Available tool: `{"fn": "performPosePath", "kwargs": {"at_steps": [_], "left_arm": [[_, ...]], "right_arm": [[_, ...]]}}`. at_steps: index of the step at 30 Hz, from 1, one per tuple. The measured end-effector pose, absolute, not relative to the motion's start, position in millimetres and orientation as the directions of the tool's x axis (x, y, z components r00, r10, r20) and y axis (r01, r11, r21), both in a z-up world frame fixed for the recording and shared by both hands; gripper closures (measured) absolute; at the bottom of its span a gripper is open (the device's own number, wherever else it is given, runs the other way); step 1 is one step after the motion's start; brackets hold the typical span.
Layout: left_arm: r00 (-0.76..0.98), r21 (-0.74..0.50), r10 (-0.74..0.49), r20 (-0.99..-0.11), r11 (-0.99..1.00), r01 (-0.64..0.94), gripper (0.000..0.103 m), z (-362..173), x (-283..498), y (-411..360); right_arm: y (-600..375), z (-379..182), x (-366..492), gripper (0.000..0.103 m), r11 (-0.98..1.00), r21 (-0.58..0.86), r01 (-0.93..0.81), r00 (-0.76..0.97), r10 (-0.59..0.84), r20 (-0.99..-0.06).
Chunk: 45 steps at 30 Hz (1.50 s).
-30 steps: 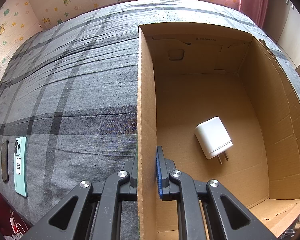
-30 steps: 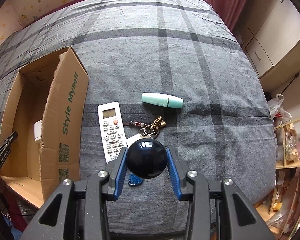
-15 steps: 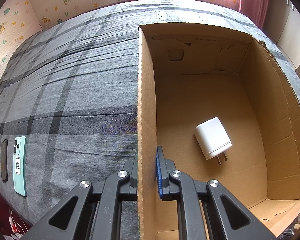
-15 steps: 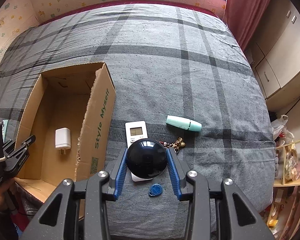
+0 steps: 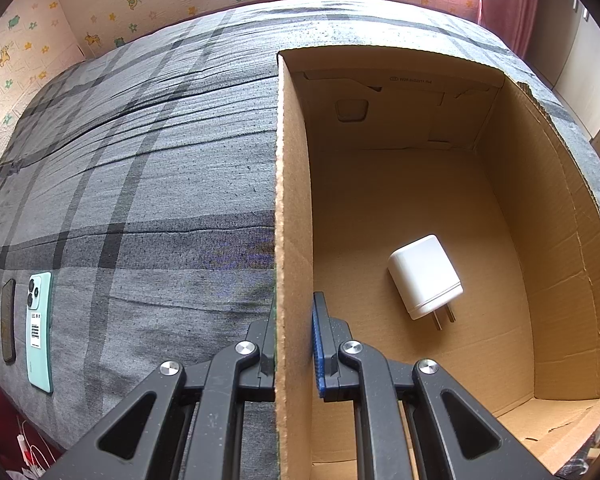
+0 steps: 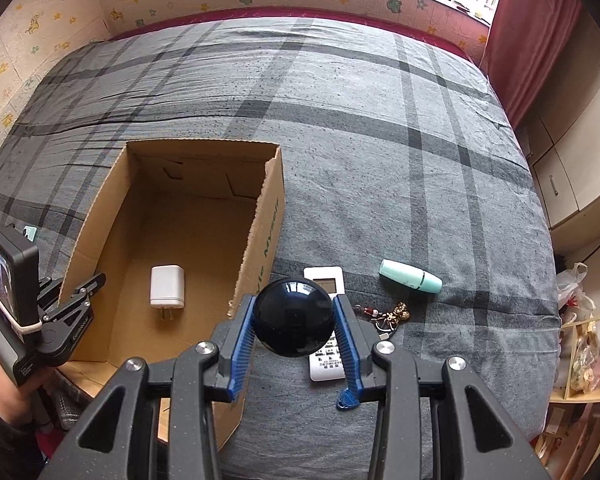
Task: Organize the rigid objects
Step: 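Lift the black ball with the right tool and carry it into the box, then open the right tool to release the black ball in the box, withdraw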
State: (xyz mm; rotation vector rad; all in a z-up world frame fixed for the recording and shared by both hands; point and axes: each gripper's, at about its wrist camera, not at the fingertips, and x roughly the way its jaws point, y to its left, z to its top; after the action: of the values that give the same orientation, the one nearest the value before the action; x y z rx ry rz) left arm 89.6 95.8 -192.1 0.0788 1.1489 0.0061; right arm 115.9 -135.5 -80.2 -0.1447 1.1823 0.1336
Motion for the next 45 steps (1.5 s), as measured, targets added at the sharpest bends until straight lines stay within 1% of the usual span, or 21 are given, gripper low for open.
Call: {"fn": "performPosePath", "kwargs": {"at_steps": [12,18,29,45], "left_arm": [[0.410,0.062,0.042,-0.911,0.997,0.036,0.091,-192.2,89.9,95.7],[0.410,0.061,0.041,-0.911,0.997,0.036,0.091,-192.2,89.9,95.8],[0.410,0.058,0.038,-0.911,0.998,0.036,0.091,-192.5,90.2,96.7],[0.410,0.055,0.035,-0.911,0.998,0.036,0.090,-193.0,90.4,97.0]], "right_arm": [[-85.3,-88.2,119.4,0.062,0.961,-0.014,-0.278,0.345,0.086,-0.934],[-58.9,-100.9,116.5,0.062,0.945,0.007,-0.328,0.316,0.116,-0.942],[-23.0,-136.0,111.1,0.062,0.921,0.027,-0.388,0.246,0.132,-0.960],[-6.9,-203.9,111.9,0.062,0.923,0.059,-0.379,0.097,0.104,-0.990]]}}
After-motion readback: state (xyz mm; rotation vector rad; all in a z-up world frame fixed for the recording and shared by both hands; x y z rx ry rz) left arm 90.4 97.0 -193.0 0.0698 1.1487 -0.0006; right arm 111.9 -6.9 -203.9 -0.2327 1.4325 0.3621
